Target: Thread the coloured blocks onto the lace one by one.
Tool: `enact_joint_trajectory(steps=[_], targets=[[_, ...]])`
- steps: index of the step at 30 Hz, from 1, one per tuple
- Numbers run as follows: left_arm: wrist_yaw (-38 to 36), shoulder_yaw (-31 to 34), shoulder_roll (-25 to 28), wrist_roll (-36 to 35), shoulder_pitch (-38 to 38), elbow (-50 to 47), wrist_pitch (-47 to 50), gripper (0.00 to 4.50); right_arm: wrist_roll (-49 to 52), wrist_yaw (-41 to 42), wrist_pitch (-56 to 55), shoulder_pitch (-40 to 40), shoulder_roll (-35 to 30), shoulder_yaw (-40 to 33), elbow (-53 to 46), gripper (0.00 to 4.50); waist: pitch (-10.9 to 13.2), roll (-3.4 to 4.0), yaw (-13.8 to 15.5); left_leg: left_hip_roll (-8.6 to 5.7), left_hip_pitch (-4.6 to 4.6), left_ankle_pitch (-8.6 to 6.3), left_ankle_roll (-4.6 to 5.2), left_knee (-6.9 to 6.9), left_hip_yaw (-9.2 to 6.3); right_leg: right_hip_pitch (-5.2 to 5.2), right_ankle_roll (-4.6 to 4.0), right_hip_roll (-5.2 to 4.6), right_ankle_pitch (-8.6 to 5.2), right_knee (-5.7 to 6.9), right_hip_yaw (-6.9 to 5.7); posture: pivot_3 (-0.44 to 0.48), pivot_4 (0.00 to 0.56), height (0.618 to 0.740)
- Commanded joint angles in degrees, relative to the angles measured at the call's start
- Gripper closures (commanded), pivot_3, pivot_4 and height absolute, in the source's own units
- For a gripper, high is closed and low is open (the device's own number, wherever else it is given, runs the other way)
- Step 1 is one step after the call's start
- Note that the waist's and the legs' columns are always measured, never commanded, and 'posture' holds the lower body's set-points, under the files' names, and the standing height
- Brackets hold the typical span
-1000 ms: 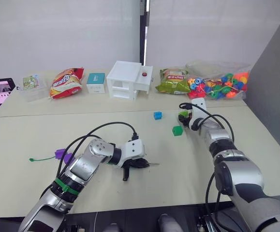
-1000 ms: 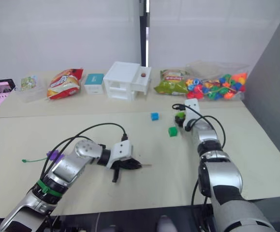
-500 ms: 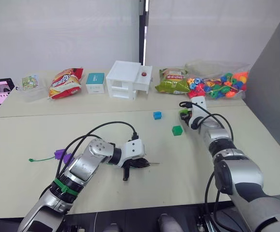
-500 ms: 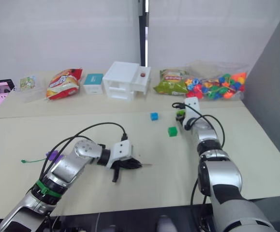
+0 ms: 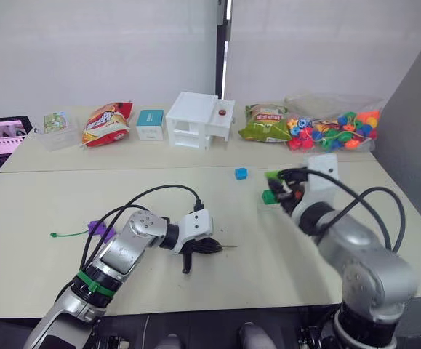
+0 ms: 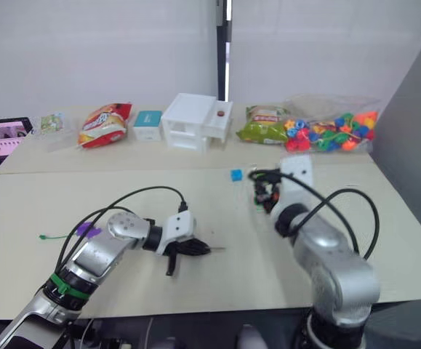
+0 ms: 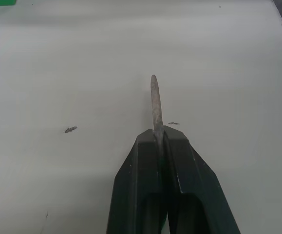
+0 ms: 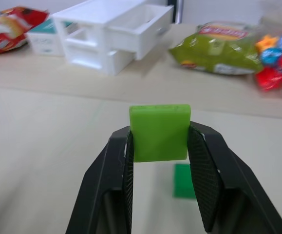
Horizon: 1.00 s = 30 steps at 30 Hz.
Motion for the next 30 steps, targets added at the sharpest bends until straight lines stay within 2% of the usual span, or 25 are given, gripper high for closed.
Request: enact_joint_trajectory(steps=[1, 7, 17, 18, 20, 25, 28, 30], targets=[[-0.8, 0.9, 0.17, -0.79, -1.78, -0.14, -0.77, 4.5, -0.44, -5.18, 5.52, 9.75, 2.89, 7.37, -8.6, 3.42, -0.01, 0.01, 0.47, 0.0, -0.02, 0.0, 0.0, -0.01, -0.03, 0.0, -0.01, 0.0, 0.0, -0.01, -0.04, 0.0, 0.15, 0.74], [-1.28, 1.51, 0.59, -1.29, -2.36, -0.91, -0.23, 4.5, -2.92, -8.04, 0.06, 19.93, 5.03, 15.04, -5.25, 3.42, -0.02, 0.0, 0.73, -0.04, -0.03, 0.03, -0.06, 0.02, 0.04, 0.03, 0.0, -0.04, 0.0, -0.26, 0.0, 0.0, 0.15, 0.74], [-0.82, 2.8, 2.39, -2.3, -1.13, -4.74, 2.39, 4.5, -3.31, -5.67, -3.36, 24.35, 5.55, 14.78, -0.35, 3.42, -0.03, -0.02, 0.73, 0.04, 0.06, 0.03, -0.06, -0.01, 0.02, 0.13, 0.0, 0.03, 0.0, -0.3, -0.03, 0.0, 0.15, 0.74], [-0.64, 2.99, 2.57, -2.5, -0.9, -5.19, 2.73, 4.5, -2.81, -4.73, -4.0, 24.1, 5.26, 13.92, -1.25, 2.33, -0.03, -0.03, 0.74, 0.04, 0.08, 0.03, -0.06, -0.01, 0.02, 0.17, 0.0, 0.02, -0.01, -0.32, -0.03, 0.0, 0.15, 0.74], [-0.35, 3.3, 2.97, -2.85, -0.5, -5.88, 3.23, 4.5, -1.69, -2.64, -4.23, 22.96, 4.26, 11.81, -3.1, 1.69, -0.03, -0.02, 0.73, 0.04, 0.13, 0.03, -0.05, -0.02, 0.01, 0.22, 0.0, 0.02, -0.01, -0.34, -0.04, 0.0, 0.15, 0.74], [0.38, 3.57, 3.66, -3.53, 0.12, -7.03, 4.06, 4.5, 5.81, 10.59, -0.78, 15.51, -7.02, 4.35, -7.47, 0.03, -0.02, -0.03, 0.81, 0.04, 0.24, 0.02, -0.04, -0.02, -0.01, 0.39, 0.0, 0.03, -0.01, -0.4, -0.07, 0.0, 0.15, 0.74], [0.54, 3.76, 3.85, -3.81, 0.23, -7.57, 4.6, 4.5, 14.11, 24.03, -1.33, 10.75, -18.65, -0.89, -5.04, 0.03, -0.01, -0.04, 0.88, 0.04, 0.45, 0.0, -0.01, -0.09, -0.01, 0.67, 0.01, 0.02, -0.01, -0.56, -0.09, 0.0, 0.15, 0.74], [0.45, 4.02, 4.15, -4.34, 0.37, -8.53, 5.6, 4.5, 17.56, 35.1, -5.15, 8.41, -28.21, -1.18, 0.78, 0.03, 0.01, -0.03, 0.91, 0.07, 0.5, -0.02, 0.03, -0.13, -0.01, 0.79, 0.01, 0.05, -0.01, -0.76, -0.11, 0.0, 0.15, 0.74]])
